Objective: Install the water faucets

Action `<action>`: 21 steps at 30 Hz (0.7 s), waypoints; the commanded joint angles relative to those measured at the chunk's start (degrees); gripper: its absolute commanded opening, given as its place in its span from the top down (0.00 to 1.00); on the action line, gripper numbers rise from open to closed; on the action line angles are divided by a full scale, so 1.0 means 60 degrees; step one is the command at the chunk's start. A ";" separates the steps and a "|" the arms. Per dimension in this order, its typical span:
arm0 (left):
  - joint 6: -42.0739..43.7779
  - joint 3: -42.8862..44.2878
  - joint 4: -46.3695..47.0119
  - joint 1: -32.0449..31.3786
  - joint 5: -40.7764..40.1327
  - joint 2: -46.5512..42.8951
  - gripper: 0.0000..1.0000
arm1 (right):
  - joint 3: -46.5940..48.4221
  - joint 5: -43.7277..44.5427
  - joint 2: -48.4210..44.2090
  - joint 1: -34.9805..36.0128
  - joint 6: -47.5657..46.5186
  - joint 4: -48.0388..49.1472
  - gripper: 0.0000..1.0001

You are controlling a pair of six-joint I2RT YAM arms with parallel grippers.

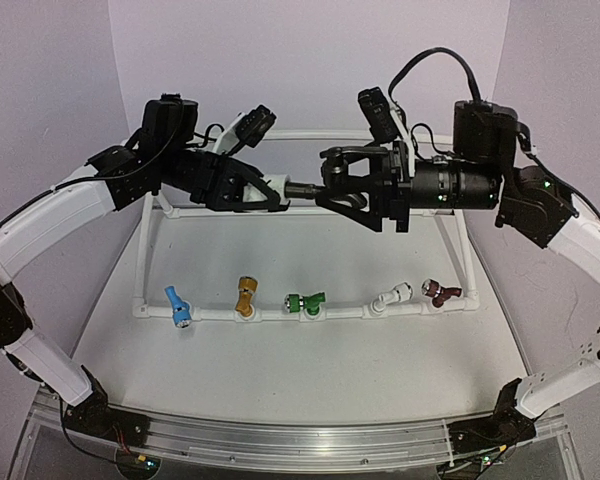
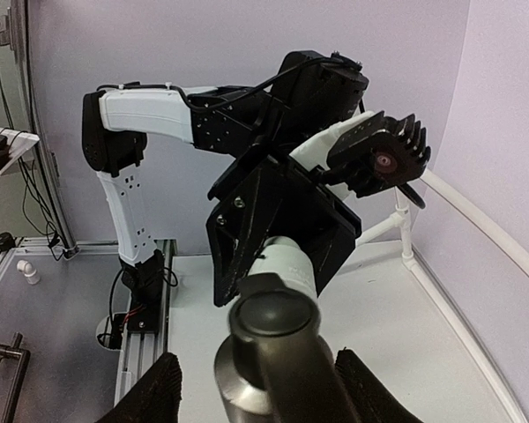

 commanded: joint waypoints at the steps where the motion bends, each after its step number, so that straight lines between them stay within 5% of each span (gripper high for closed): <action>1: 0.0299 0.0338 0.0431 -0.0142 0.0001 -0.0134 1.00 | 0.0306 -0.0159 0.0100 -0.0022 0.0336 0.0516 0.49; 7: 0.0435 0.0341 0.0343 -0.0176 -0.0159 -0.0117 1.00 | 0.0370 -0.0156 0.0110 -0.0015 0.0367 0.0540 0.65; 15: 0.0377 0.0293 0.0255 -0.0181 -0.0378 -0.0166 0.97 | 0.0313 0.0365 -0.0047 -0.0030 0.0270 0.0525 1.00; 21: -0.0629 0.0325 0.0659 -0.0181 0.0021 -0.0086 0.92 | 0.0341 0.0979 -0.0205 -0.0028 -0.0419 0.0525 1.00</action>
